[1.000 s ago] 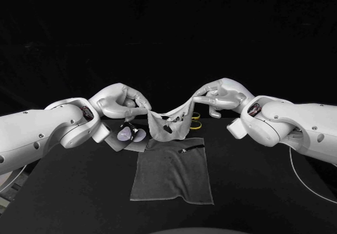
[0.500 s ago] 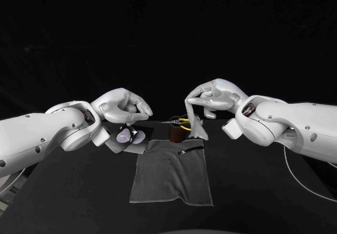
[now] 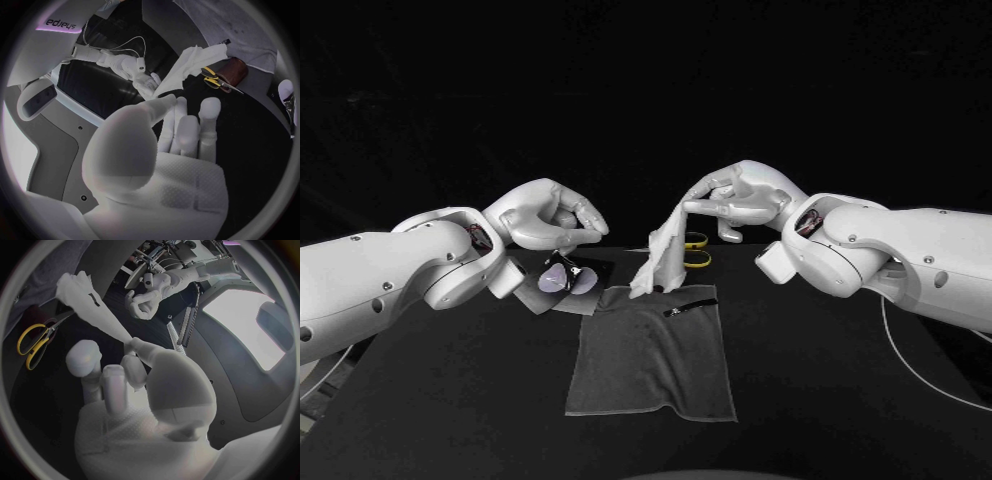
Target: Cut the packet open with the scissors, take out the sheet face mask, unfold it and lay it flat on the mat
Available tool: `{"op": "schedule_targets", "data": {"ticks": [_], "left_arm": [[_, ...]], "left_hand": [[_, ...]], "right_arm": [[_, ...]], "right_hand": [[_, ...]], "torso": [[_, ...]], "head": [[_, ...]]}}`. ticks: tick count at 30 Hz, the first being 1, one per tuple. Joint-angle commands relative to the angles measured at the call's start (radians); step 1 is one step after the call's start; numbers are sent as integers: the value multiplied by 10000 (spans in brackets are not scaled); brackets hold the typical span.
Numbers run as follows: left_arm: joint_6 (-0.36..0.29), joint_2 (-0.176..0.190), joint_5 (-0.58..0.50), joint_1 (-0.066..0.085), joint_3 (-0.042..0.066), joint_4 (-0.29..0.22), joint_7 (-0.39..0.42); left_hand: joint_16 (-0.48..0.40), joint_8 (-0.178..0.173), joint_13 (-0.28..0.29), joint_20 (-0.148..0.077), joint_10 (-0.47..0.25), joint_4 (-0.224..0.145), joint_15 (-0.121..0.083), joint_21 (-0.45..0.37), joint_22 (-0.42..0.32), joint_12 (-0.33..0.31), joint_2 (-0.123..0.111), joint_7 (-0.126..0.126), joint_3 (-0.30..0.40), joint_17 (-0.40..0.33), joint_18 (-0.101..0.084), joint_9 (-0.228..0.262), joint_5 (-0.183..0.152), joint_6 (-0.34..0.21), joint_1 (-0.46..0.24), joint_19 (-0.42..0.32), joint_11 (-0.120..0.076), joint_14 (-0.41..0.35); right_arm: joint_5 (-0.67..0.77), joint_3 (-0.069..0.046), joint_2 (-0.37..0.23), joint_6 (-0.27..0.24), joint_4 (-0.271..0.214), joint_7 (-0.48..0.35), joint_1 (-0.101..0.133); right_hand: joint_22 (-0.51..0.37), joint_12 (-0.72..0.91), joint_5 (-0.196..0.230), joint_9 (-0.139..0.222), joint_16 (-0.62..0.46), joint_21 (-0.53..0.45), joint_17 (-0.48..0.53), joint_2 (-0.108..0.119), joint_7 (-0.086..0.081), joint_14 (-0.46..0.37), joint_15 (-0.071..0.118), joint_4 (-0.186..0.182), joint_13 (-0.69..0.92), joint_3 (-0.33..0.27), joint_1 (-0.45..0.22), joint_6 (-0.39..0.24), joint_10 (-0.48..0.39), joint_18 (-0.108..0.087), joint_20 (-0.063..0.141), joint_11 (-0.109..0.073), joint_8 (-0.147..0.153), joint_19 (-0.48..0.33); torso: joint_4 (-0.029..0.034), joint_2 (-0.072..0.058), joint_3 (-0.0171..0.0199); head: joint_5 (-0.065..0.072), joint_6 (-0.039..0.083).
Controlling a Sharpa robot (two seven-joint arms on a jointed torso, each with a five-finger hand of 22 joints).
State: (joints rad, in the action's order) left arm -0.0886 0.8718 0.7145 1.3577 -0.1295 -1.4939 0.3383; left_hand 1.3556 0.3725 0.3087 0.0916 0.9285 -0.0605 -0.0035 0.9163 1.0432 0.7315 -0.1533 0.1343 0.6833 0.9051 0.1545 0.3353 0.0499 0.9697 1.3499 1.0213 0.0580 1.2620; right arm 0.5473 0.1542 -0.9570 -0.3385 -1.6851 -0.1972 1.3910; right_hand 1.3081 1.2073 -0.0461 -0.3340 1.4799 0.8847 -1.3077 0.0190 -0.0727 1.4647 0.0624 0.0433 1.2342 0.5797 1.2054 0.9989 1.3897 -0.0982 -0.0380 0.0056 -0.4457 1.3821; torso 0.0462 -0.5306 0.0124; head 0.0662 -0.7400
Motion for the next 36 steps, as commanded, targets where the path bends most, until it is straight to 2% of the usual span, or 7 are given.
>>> {"op": "schedule_targets", "data": {"ticks": [1,7,12,19,28,30,36], "left_arm": [[-418,-57,-561,-210,-1,-17,-162],[-904,-174,-1078,-856,-3,53,-374],[-1435,-337,-1369,-1514,-5,99,-488],[-1990,-630,-1629,-2078,-68,116,-653],[-2435,-781,-1913,-2526,-144,114,-763],[-2493,-811,-1942,-2588,-150,132,-798],[-2680,-1057,-2041,-2709,-163,245,-991]], "left_hand": [[-1485,-389,-383,210,-328,328,227,-992,-668,-661,-402,104,-534,-2686,231,-186,-17,-500,-590,-712,268,-1717],[-3091,-852,-1065,583,-673,776,552,-2584,-1887,-1717,-927,312,-1586,-3737,269,-316,-30,-1013,-799,-1016,584,-2657],[-3657,-876,-1342,704,-845,1049,652,-3504,-2789,-1900,-788,424,-2694,-4122,295,-275,-10,-937,-373,-588,680,-2695],[-3718,-851,-1402,686,-738,1299,641,-3784,-3095,-1783,-747,439,-3287,-4194,285,-257,-14,-900,-296,-365,665,-2642],[-3789,-871,-1502,714,-841,1813,683,-4186,-3499,-1657,-596,461,-4644,-4267,275,-249,-15,-984,-14,-181,692,-2776],[-3776,-871,-1547,730,-997,2060,712,-4318,-3642,-1580,-377,481,-5413,-4284,273,-236,-14,-1075,360,-85,714,-2854],[-3719,-786,-1573,732,-1049,2381,714,-4427,-3770,-1399,-123,496,-6155,-4296,276,-199,-15,-1116,776,10,725,-2874]], "right_arm": [[84,-13,12,-29,-41,43,14],[-185,-19,126,-502,-81,-100,47],[-353,-30,182,-729,-143,-203,81],[-397,-40,231,-760,-156,-228,106],[-457,-45,626,-700,-76,-287,110],[-474,-46,725,-663,-16,-308,109],[-530,-48,872,-632,188,-337,104]], "right_hand": [[471,45,-25,-508,59,-38,-1677,-31,24,818,85,371,7,407,69,83,190,-161,6,-134,-441,34],[472,40,-24,-521,56,-47,-1674,-37,21,818,84,369,14,419,58,70,195,-162,6,-132,-442,34],[468,50,-24,-522,51,-61,-1669,-37,20,817,84,368,23,418,56,70,200,-164,6,-132,-442,30],[468,50,-24,-522,51,-61,-1669,-37,20,817,84,368,23,418,56,70,200,-164,6,-132,-442,30],[469,37,-23,-534,49,-68,-1667,-42,16,816,82,349,21,411,25,63,201,-165,5,-127,-445,30],[472,18,-23,-541,49,-61,-1668,-31,16,817,81,340,8,389,4,60,196,-163,5,-125,-448,32],[470,20,-25,-544,55,-72,-1674,-38,21,819,81,350,12,396,16,55,198,-165,5,-129,-448,29]], "torso": [[7,9,10],[-3,11,-9],[18,4,-20],[4,12,-28],[25,6,-26],[28,6,-36],[31,10,-54]], "head": [[-24,-8],[-7,5],[11,65],[-31,58],[-159,62],[-219,77],[-173,114]]}}
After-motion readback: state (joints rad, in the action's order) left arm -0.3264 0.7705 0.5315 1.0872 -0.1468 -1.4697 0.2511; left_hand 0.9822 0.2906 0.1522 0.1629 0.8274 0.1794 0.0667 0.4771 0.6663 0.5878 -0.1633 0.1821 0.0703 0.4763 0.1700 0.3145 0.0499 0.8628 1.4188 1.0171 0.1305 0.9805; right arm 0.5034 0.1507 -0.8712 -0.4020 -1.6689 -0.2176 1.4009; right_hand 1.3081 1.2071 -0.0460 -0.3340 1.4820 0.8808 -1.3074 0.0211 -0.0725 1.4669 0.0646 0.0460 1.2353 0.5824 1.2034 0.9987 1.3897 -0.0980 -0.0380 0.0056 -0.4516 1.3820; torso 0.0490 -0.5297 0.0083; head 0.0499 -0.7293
